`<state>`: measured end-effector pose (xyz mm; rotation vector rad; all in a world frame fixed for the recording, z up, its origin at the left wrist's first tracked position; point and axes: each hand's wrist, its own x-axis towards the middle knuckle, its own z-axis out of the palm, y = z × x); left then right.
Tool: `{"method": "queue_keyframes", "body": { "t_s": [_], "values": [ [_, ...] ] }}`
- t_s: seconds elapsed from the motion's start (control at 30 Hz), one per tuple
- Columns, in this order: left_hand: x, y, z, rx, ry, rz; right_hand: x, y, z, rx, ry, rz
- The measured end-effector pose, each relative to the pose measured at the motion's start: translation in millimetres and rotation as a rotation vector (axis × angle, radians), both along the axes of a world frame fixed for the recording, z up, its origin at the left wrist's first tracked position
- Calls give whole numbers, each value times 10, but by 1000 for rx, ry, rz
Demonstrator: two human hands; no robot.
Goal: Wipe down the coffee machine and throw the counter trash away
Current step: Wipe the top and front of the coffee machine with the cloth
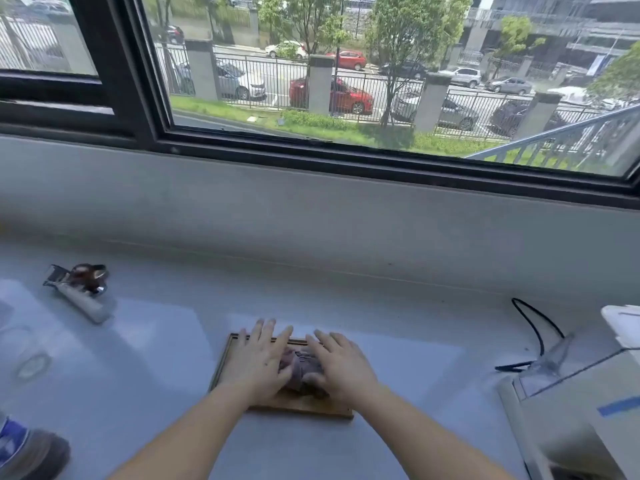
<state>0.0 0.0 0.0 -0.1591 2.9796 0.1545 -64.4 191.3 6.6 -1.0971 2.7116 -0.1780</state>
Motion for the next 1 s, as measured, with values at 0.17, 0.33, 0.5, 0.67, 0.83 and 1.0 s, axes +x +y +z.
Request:
{"method": "queue_keyframes", "body": {
  "t_s": [0.17, 0.33, 0.5, 0.67, 0.83, 1.0],
  "values": [
    [1, -58, -236, 147, -95, -7, 49, -69, -193, -20, -110, 5],
    [-18, -102, -333, 294, -64, -28, 23, -116, -298, -57, -145, -25],
    [-108, -92, -251, 428, -17, -76, -12, -174, -273, -95, -165, -86],
    [-96, -75, -227, 501, 46, -67, -39, -111, -198, -112, -184, -129],
    [-151, 60, -28, 394, 107, -143, -58, 37, -56, -158, -128, -154],
    [-187, 324, 291, 402, 156, -184, -49, 288, 200, -207, -74, -188]
  ]
}}
